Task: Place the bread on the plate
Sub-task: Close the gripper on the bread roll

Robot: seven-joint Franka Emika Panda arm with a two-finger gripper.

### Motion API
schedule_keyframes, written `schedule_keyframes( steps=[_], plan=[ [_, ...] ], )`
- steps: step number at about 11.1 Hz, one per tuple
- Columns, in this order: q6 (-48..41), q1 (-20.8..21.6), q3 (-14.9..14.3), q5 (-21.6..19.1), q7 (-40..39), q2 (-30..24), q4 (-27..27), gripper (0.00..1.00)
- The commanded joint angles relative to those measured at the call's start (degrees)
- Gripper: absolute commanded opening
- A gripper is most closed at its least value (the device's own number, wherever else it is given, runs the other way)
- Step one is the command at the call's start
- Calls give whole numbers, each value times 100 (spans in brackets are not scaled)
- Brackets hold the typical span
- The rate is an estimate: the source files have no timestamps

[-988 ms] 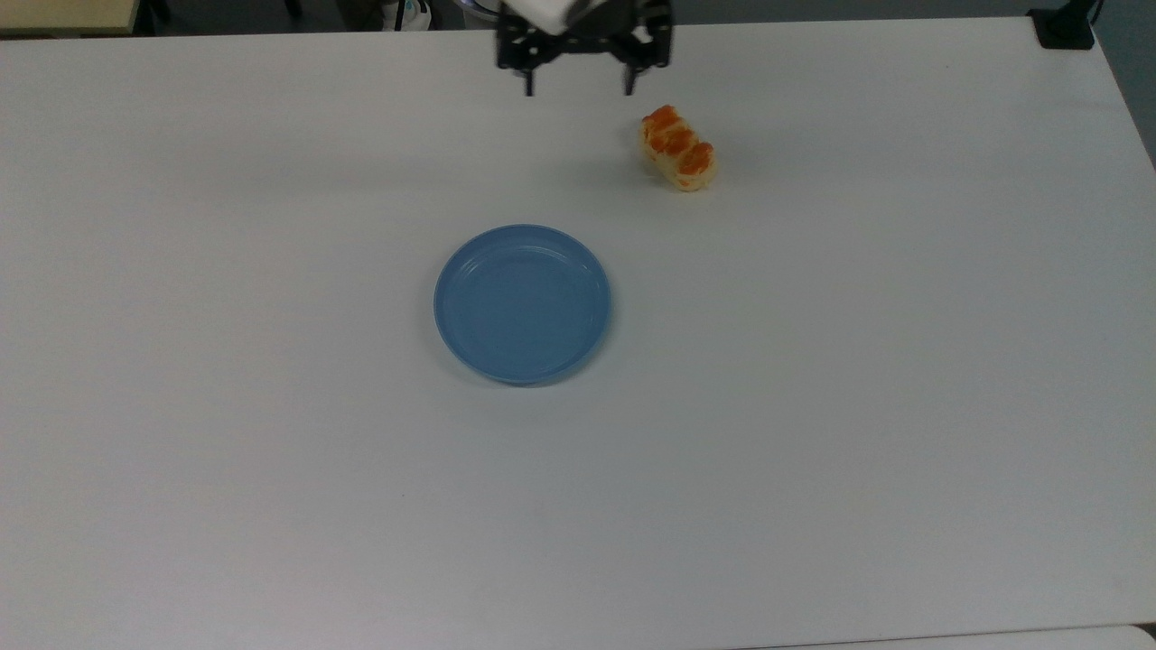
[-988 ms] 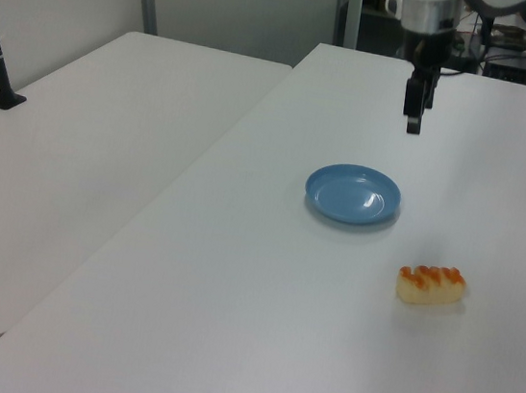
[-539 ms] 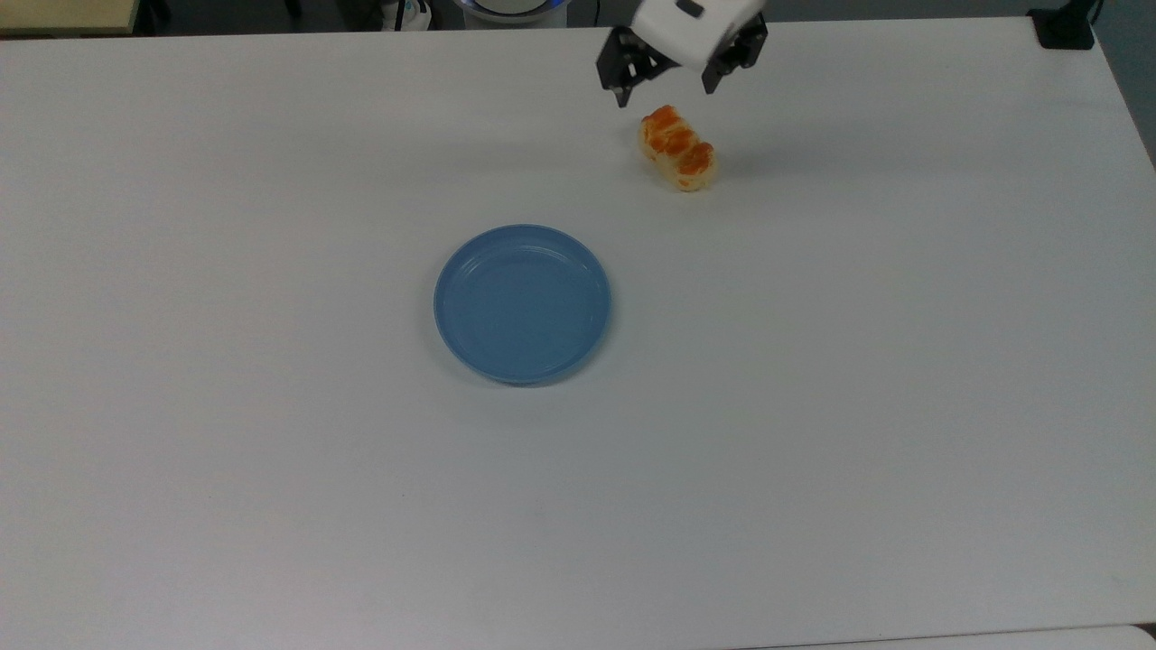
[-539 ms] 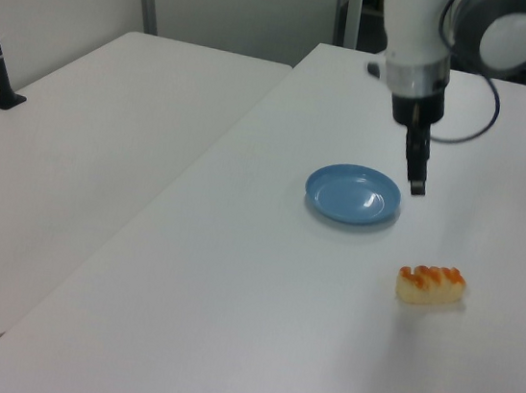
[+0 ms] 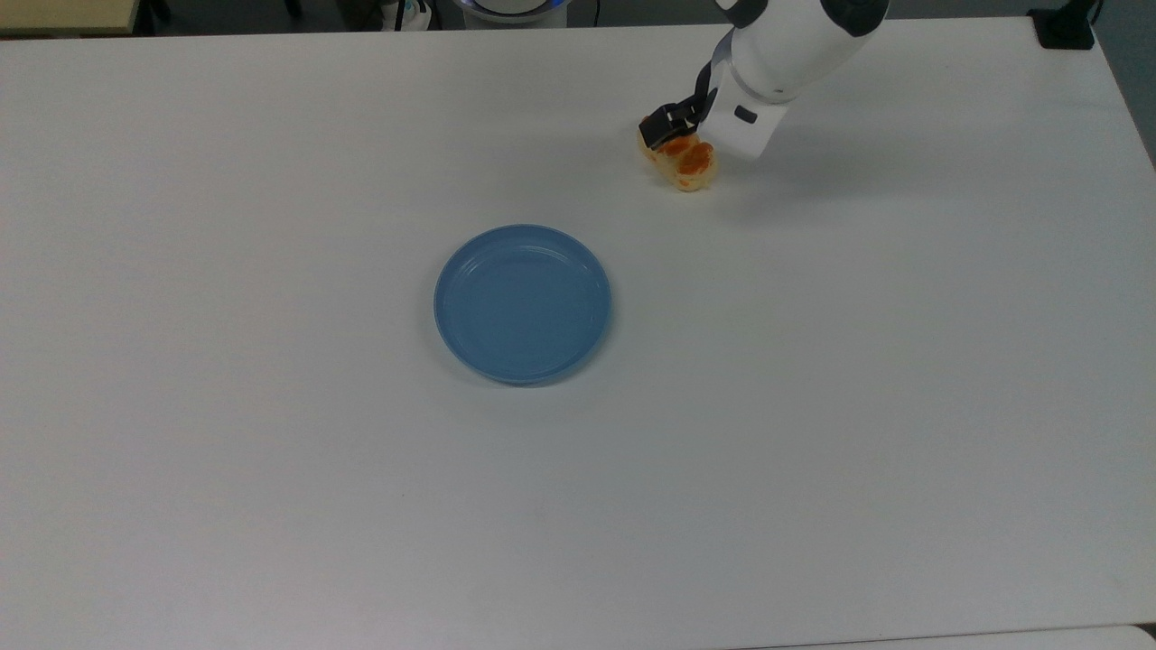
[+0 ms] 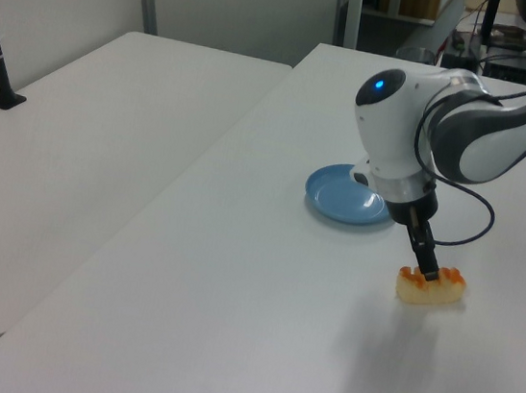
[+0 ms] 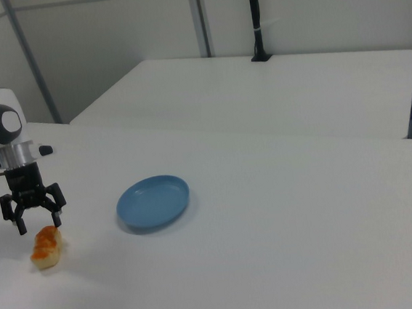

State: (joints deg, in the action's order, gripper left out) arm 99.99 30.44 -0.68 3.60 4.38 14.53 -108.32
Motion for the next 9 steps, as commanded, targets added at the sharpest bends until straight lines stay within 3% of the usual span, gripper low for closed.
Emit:
schedule_keyframes(
  steps=[1, 4, 6, 9],
  plan=[
    [284, 234, -117, 88, -368, -109, -470, 97],
    [328, 252, -117, 210, -368, 32, -488, 73],
    [459, 243, -108, 246, -368, 32, -488, 36],
    [382, 217, -108, 237, -377, -73, -357, 9]
  ],
)
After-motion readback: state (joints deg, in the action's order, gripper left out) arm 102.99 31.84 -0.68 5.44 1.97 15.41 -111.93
